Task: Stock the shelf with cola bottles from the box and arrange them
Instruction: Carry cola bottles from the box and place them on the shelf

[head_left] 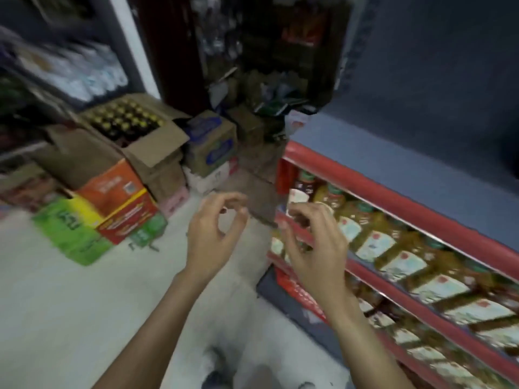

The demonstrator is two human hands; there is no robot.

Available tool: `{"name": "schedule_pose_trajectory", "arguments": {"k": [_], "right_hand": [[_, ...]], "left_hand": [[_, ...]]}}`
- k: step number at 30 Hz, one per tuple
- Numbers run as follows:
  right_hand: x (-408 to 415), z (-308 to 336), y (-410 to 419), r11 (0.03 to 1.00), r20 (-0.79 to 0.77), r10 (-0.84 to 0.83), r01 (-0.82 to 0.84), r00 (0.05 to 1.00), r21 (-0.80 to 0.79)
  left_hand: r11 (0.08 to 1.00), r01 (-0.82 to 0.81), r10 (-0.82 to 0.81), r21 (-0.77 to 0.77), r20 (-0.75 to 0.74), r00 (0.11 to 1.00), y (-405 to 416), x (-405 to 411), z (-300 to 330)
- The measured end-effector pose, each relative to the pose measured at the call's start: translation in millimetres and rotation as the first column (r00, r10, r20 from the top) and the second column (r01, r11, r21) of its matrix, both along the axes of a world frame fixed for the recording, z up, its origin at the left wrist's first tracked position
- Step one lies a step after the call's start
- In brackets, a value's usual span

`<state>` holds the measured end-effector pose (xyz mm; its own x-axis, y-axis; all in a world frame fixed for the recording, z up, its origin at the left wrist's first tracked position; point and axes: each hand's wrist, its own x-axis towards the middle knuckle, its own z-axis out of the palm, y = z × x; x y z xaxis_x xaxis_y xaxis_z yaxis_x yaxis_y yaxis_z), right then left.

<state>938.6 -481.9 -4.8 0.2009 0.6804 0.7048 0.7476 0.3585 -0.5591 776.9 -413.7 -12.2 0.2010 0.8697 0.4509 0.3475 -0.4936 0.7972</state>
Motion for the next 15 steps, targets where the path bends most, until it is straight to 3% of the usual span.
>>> {"name": "schedule_pose_trajectory", "arguments": {"k": [3,7,12,15], "right_hand": [[-64.9,-33.8,45.2,0.961,0.026,0.081,-0.071,0.996,-0.268],[-135.0,-77.8,106.8,0.808,-0.015,0.189,-0.164,0.982,-0.566],[-195.7,-115.6,189.1,0.671,-0.030,0.246,-0.193,0.969,-0.716],[-224.6,-129.2,250.2,0.640,-0.039,0.264,-0.206,0.964,-0.740]], "left_hand": [[0.981,-0.108,0.072,-0.160,-0.216,0.974,38.2,-92.4,-48.4],[0.898,-0.293,0.120,-0.329,-0.457,0.881,80.3,-196.5,-96.2],[0.803,-0.420,0.171,-0.423,-0.511,0.842,130.5,-271.2,-124.1],[0.777,-0.454,0.216,-0.436,-0.493,0.843,175.7,-296.5,-137.4]]}}
